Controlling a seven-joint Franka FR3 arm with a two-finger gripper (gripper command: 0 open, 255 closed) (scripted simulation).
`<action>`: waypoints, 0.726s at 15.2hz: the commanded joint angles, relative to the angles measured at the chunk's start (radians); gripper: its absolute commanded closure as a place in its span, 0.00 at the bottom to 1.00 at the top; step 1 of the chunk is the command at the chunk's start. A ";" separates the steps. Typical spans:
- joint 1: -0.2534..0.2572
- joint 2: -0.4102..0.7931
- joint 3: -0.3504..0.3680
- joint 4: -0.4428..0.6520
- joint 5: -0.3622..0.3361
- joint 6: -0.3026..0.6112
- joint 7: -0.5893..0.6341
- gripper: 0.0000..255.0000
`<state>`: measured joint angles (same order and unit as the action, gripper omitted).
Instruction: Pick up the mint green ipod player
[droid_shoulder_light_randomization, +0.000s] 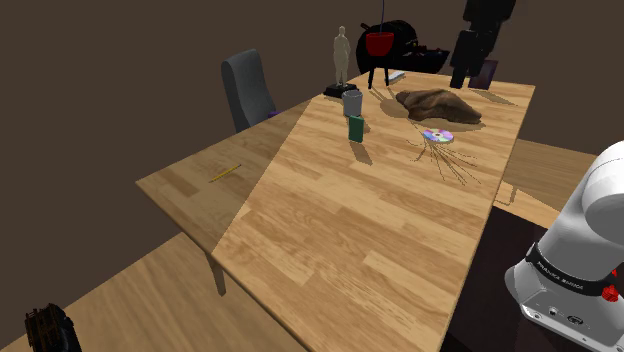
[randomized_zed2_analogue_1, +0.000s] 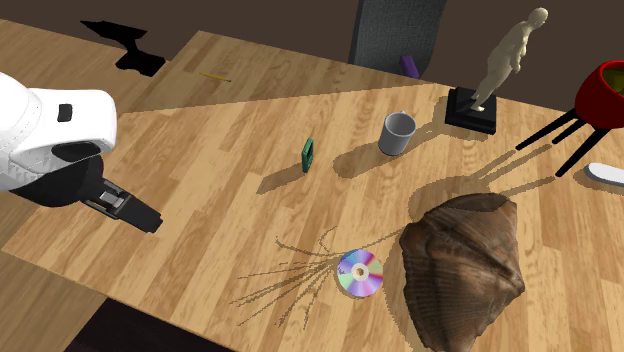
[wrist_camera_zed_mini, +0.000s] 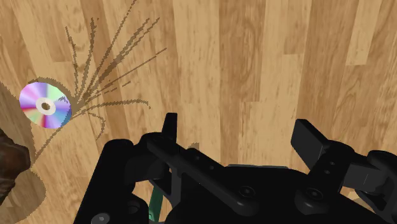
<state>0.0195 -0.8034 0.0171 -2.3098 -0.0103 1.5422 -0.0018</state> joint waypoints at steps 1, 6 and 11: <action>0.000 0.000 0.000 0.000 0.000 0.000 0.000 0.00; -0.012 0.140 -0.025 0.002 -0.006 0.161 -0.012 0.00; -0.021 0.298 -0.049 0.039 -0.005 0.305 -0.026 0.00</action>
<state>-0.0011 -0.5426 -0.0292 -2.2897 -0.0171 1.8225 -0.0275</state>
